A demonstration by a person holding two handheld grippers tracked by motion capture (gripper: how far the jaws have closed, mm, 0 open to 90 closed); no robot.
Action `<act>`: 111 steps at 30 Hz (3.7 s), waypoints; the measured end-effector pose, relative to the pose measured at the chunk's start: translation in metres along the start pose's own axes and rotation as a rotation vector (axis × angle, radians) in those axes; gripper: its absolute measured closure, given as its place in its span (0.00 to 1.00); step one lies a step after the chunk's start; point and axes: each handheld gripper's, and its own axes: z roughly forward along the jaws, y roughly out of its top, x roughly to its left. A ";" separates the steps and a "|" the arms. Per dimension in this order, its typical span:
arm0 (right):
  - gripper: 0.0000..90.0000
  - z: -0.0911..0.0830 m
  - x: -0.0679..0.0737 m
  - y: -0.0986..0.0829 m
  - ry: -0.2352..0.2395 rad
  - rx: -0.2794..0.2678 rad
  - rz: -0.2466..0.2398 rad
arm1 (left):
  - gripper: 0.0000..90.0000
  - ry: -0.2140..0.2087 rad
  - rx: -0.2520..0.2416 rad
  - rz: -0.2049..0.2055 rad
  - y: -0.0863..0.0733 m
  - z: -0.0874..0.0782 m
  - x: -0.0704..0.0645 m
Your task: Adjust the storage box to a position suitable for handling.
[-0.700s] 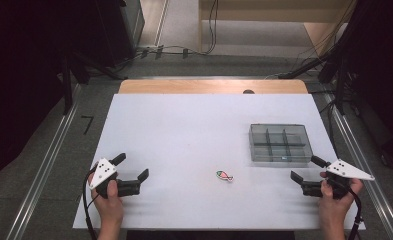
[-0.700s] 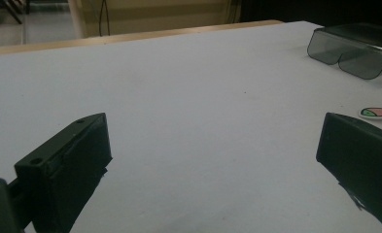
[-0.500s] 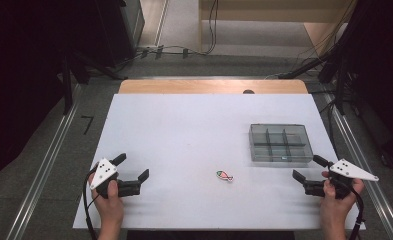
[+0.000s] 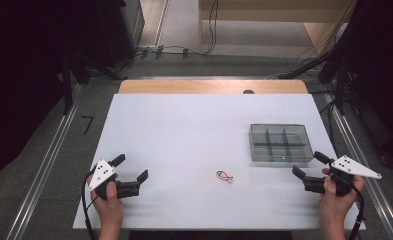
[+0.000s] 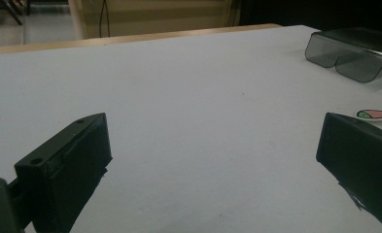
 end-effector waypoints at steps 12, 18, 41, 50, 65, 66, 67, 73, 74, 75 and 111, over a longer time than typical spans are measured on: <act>0.02 0.003 0.001 0.035 -0.027 0.043 -0.038 | 0.00 0.003 0.012 -0.001 0.000 0.002 0.001; 0.04 0.014 -0.002 0.050 -0.030 0.070 -0.049 | 0.00 0.005 0.014 -0.002 0.000 0.002 0.000; 0.73 0.035 -0.058 0.052 -0.237 0.177 0.079 | 0.00 -0.004 0.007 0.002 0.000 0.002 0.000; 0.92 0.038 -0.077 0.038 -0.261 0.199 0.120 | 0.00 -0.015 0.010 0.005 0.000 0.003 0.000; 0.97 0.053 -0.090 0.012 -0.219 0.256 0.167 | 0.00 -0.013 0.017 0.011 0.000 0.003 -0.001; 0.97 0.053 -0.090 0.012 -0.215 0.250 0.170 | 0.00 -0.013 0.017 0.011 0.000 0.003 -0.001; 0.97 0.053 -0.090 0.012 -0.211 0.249 0.172 | 0.00 -0.013 0.015 0.008 0.000 0.003 -0.001; 0.97 0.055 -0.089 0.012 -0.185 0.262 0.151 | 0.00 -0.012 0.017 0.011 0.000 0.003 -0.001; 0.97 0.055 -0.089 0.012 -0.185 0.262 0.151 | 0.00 -0.014 0.015 0.011 0.000 0.003 -0.001; 0.97 0.056 -0.088 0.012 -0.180 0.269 0.148 | 0.00 -0.014 0.018 0.013 0.000 0.003 -0.001; 0.97 0.073 -0.062 0.016 -0.107 0.278 0.117 | 0.00 -0.022 0.021 0.019 0.000 0.004 -0.001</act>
